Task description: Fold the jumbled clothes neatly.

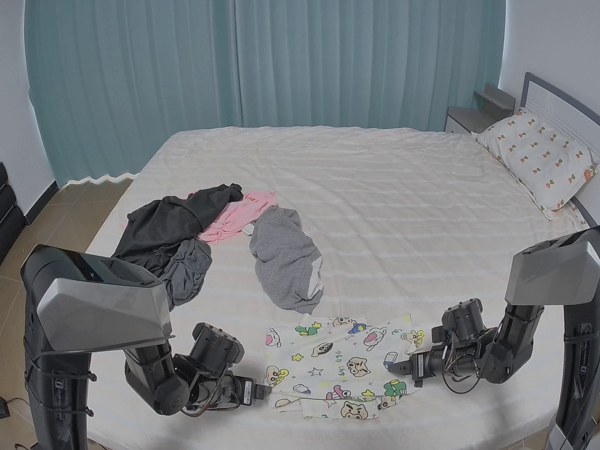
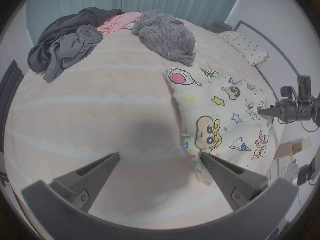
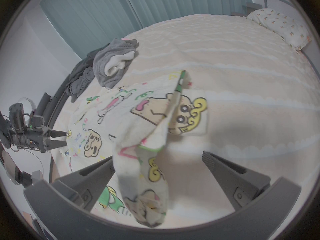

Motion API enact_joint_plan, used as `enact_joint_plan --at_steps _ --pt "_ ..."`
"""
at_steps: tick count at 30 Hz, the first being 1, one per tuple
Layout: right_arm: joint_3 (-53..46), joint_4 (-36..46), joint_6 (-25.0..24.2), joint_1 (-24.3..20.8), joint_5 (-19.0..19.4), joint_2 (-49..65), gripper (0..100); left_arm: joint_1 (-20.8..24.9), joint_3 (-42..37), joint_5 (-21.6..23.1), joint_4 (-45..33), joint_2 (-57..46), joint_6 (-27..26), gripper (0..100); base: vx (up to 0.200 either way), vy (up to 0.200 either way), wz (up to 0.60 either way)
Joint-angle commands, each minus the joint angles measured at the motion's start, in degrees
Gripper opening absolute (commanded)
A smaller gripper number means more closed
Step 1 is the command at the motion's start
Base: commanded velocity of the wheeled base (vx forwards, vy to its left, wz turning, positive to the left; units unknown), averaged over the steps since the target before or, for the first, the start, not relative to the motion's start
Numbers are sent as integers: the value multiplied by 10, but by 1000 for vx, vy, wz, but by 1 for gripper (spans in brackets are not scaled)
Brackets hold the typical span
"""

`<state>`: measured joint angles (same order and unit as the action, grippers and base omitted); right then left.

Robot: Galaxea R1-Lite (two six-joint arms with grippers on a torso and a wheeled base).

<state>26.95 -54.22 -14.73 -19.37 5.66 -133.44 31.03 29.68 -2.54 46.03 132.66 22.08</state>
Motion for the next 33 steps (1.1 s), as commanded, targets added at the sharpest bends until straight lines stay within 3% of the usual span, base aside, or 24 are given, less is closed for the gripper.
enact_joint_plan --at_steps 1,5,10,11,17,20,21,22,25,31,33 --pt "-26 -1 14 15 -6 32 100 -9 -13 1 22 -7 2 100 0 0 0" --pt "-61 1 22 15 -2 95 100 -28 -38 20 58 -50 55 100 0 0 0" --pt "-65 4 22 14 1 156 100 -58 -85 108 77 -109 107 100 0 0 0" --pt "-57 4 21 9 1 165 100 -69 -102 141 78 -128 123 100 0 0 0" --pt "33 8 15 -27 -4 157 100 -91 -151 199 104 -149 187 100 0 0 0" --pt "98 26 -14 -56 -3 141 100 -98 -183 232 183 -143 239 100 0 0 0" --pt "98 26 -14 -56 -3 141 100 -98 -183 232 183 -143 239 100 0 0 0" --pt "126 47 -75 -83 1 125 100 -102 -205 241 238 -134 254 100 0 0 0" --pt "152 72 -152 -112 5 69 100 -102 -231 241 307 -106 256 100 0 0 0" --pt "156 91 -162 -110 37 22 100 -101 -234 235 359 -64 261 100 0 0 0" --pt "169 152 -163 -107 51 26 100 -98 -234 233 362 -61 271 100 0 0 0"
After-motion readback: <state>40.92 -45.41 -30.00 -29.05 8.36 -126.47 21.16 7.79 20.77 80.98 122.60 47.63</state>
